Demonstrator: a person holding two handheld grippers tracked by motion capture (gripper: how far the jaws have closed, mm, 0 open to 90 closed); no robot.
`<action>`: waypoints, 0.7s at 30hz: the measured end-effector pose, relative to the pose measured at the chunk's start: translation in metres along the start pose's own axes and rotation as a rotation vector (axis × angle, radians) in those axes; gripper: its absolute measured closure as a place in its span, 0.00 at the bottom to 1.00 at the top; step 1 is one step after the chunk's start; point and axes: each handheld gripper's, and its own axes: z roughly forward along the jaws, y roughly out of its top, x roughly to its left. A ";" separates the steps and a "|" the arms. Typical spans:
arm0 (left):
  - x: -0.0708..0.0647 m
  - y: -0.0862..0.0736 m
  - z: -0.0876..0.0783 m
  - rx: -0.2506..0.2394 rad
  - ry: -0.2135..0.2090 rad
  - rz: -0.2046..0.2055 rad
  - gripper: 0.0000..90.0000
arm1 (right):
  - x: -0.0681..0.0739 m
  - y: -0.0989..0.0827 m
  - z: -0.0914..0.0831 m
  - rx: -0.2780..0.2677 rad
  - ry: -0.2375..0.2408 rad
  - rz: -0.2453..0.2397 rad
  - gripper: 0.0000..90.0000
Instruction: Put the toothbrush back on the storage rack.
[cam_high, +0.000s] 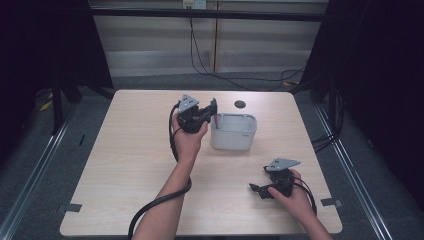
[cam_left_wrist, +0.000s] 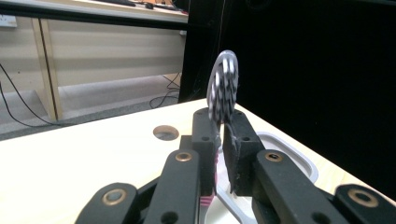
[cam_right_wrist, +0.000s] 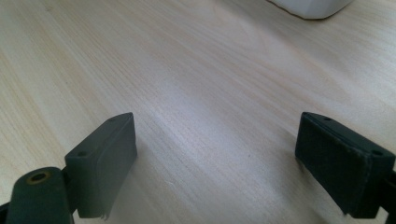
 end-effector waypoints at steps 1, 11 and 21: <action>0.000 -0.001 -0.001 0.009 0.005 0.004 0.93 | 0.000 0.000 0.000 0.000 0.000 0.000 0.14; 0.002 -0.007 -0.004 0.034 0.008 0.018 0.93 | 0.000 0.000 0.000 0.000 0.000 0.001 0.14; 0.000 -0.013 -0.006 0.049 0.008 0.016 0.93 | 0.000 0.000 0.000 0.001 0.000 0.003 0.14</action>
